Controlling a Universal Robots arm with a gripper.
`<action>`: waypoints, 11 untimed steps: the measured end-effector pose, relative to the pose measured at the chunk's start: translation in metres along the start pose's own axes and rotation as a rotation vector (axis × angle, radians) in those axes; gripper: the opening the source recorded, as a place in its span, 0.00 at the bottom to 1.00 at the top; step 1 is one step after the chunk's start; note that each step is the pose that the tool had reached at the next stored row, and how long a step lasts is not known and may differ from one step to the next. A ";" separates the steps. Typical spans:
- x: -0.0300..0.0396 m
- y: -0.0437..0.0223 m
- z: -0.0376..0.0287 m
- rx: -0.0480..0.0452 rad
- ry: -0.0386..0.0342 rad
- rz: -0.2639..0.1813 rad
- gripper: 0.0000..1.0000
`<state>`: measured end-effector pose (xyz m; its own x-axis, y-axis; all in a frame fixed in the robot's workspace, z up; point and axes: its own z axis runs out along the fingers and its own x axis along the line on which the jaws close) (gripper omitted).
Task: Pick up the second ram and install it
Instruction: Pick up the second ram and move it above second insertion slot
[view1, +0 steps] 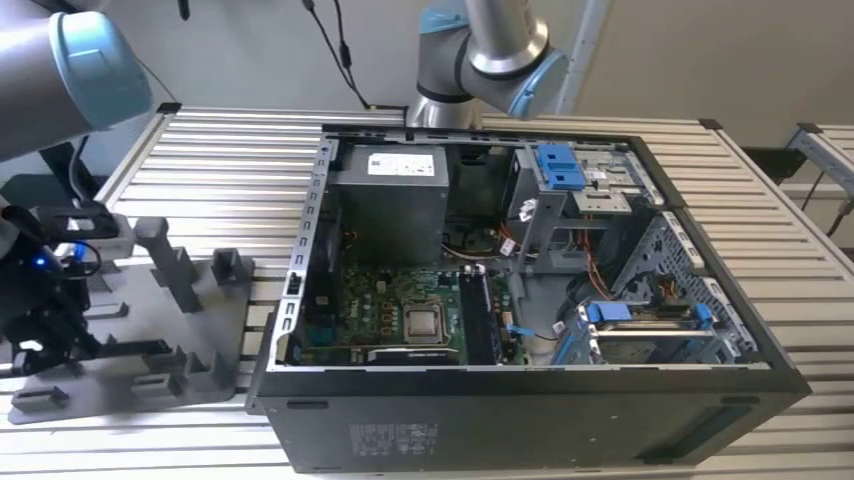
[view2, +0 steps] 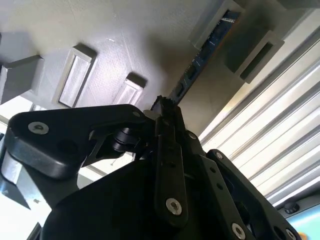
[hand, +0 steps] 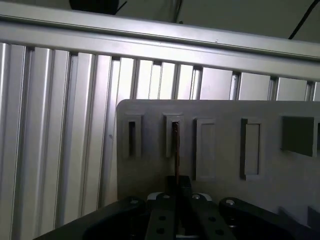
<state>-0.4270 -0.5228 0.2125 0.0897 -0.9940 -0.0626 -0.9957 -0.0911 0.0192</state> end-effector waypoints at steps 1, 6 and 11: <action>-0.0001 0.0001 -0.0010 0.0001 -0.0001 0.003 0.15; -0.0005 0.0002 -0.0063 0.0021 -0.0040 0.028 0.15; -0.0011 0.0006 -0.0175 0.0028 -0.0073 0.036 0.15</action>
<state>-0.4273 -0.5228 0.2300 0.0541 -0.9961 -0.0693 -0.9983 -0.0555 0.0188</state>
